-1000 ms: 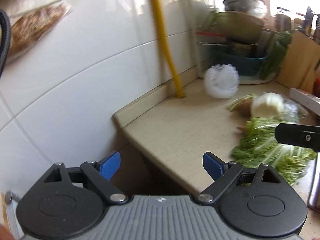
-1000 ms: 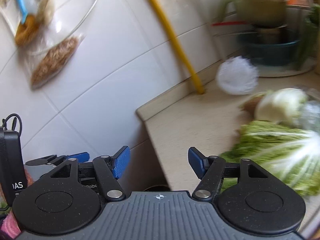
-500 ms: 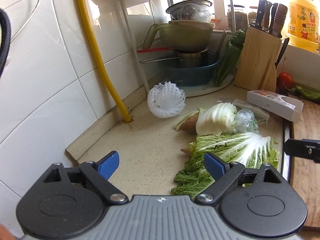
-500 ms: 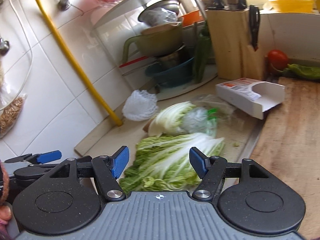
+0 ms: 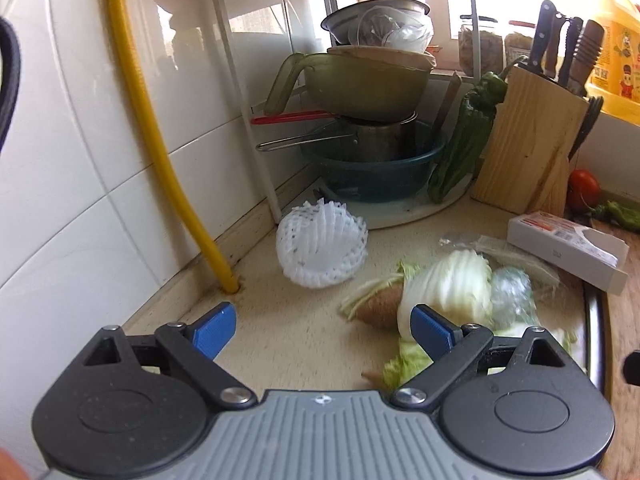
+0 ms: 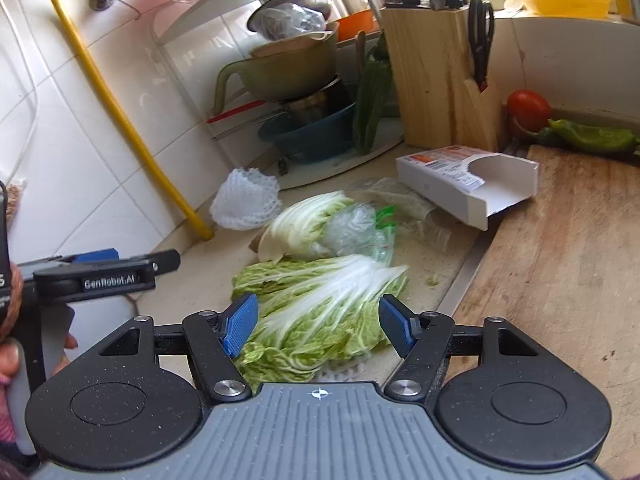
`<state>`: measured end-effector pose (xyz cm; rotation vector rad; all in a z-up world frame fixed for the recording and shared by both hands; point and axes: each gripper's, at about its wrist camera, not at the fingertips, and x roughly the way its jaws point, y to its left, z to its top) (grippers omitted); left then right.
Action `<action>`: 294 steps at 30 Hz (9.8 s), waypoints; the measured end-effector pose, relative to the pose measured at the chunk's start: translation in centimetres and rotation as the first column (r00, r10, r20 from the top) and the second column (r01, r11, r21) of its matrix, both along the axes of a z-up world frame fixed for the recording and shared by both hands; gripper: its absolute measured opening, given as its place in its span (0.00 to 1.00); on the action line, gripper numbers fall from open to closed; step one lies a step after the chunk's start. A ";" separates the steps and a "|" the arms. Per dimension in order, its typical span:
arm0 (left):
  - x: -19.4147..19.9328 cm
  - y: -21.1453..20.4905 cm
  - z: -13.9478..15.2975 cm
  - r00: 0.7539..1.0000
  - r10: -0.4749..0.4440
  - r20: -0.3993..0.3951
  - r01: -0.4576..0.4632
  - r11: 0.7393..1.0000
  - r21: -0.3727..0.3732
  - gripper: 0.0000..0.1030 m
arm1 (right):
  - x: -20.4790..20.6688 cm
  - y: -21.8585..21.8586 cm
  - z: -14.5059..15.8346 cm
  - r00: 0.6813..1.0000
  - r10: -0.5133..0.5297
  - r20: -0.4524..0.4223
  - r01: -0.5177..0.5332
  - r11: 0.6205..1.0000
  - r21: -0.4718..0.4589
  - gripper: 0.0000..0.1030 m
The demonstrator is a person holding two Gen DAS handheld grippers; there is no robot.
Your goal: Collect trash
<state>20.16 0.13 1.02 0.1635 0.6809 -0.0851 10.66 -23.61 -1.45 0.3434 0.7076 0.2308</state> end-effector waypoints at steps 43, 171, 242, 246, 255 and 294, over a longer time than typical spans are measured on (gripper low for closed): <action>16.2 2.1 -5.3 0.990 -0.121 -0.075 0.103 0.972 -0.209 0.35 | 13.3 -4.7 -1.1 0.980 -0.184 -0.074 0.163 0.960 -0.229 0.76; -18.4 16.3 -0.4 0.943 0.334 0.018 -0.329 0.937 -0.120 0.35 | 1.8 20.7 1.7 0.777 0.630 -0.020 -0.602 0.751 0.271 0.28; -10.3 26.3 -19.6 0.664 0.457 -0.592 -0.628 0.770 -0.110 0.70 | 3.5 32.4 -17.1 0.673 0.522 -0.524 -0.459 0.850 0.257 0.55; -10.4 26.2 -19.4 0.670 0.452 -0.589 -0.627 0.769 -0.123 0.70 | 3.2 32.0 -16.8 0.688 0.511 -0.515 -0.461 0.856 0.233 0.55; -11.9 26.3 -16.8 0.716 0.456 -0.528 -0.614 0.771 -0.168 0.70 | 3.3 31.0 -15.5 0.691 0.529 -0.492 -0.465 0.847 0.258 0.56; -7.7 3.5 -4.3 0.970 -0.085 -0.227 0.032 0.972 -0.231 0.70 | -1.0 7.3 -2.5 0.973 0.153 -0.173 -0.114 0.970 0.214 0.63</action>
